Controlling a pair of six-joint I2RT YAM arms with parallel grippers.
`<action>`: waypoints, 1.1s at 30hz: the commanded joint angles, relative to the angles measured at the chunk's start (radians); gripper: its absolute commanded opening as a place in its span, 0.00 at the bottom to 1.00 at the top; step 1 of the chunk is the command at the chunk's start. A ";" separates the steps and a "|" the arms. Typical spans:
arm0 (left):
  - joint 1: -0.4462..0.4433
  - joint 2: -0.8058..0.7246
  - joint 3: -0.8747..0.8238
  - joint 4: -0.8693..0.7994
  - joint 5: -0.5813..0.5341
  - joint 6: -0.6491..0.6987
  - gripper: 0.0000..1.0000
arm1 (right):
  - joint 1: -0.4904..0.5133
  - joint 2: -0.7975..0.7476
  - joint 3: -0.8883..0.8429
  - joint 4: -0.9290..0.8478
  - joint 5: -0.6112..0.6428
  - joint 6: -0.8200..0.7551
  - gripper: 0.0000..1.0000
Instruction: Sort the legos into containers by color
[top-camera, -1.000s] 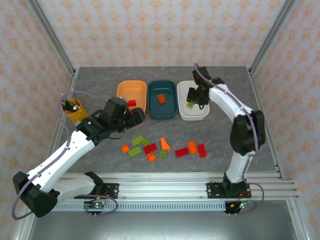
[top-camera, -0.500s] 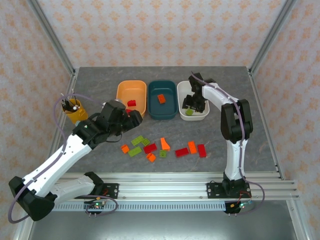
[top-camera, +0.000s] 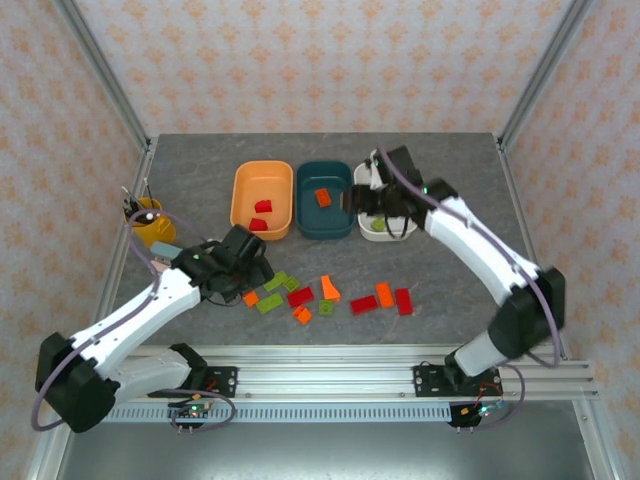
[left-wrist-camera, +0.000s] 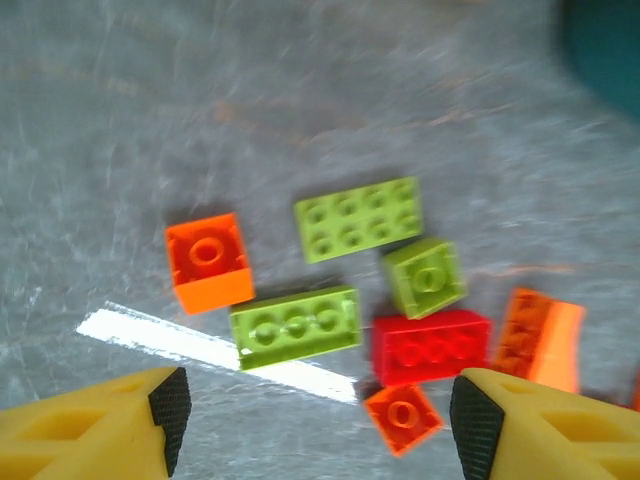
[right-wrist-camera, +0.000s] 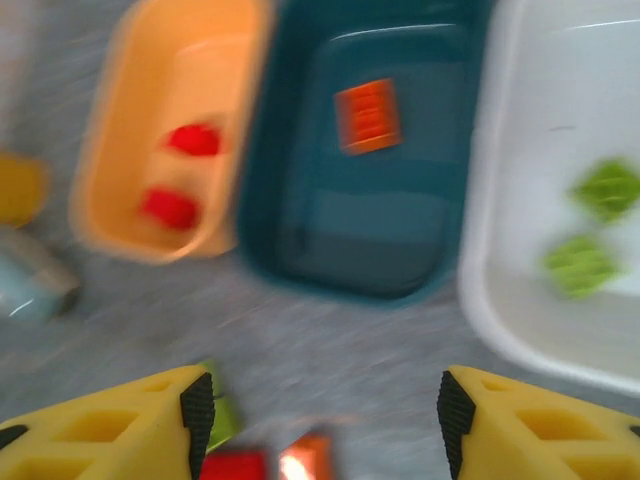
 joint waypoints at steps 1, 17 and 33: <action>0.044 0.047 -0.072 0.083 0.069 -0.068 0.71 | 0.052 -0.065 -0.173 0.184 -0.115 0.066 0.65; 0.138 0.266 -0.131 0.227 0.098 -0.031 0.54 | 0.142 -0.208 -0.347 0.163 -0.124 0.139 0.66; 0.128 0.201 0.113 0.007 -0.040 0.096 0.33 | 0.126 -0.259 -0.289 0.104 0.010 0.166 0.65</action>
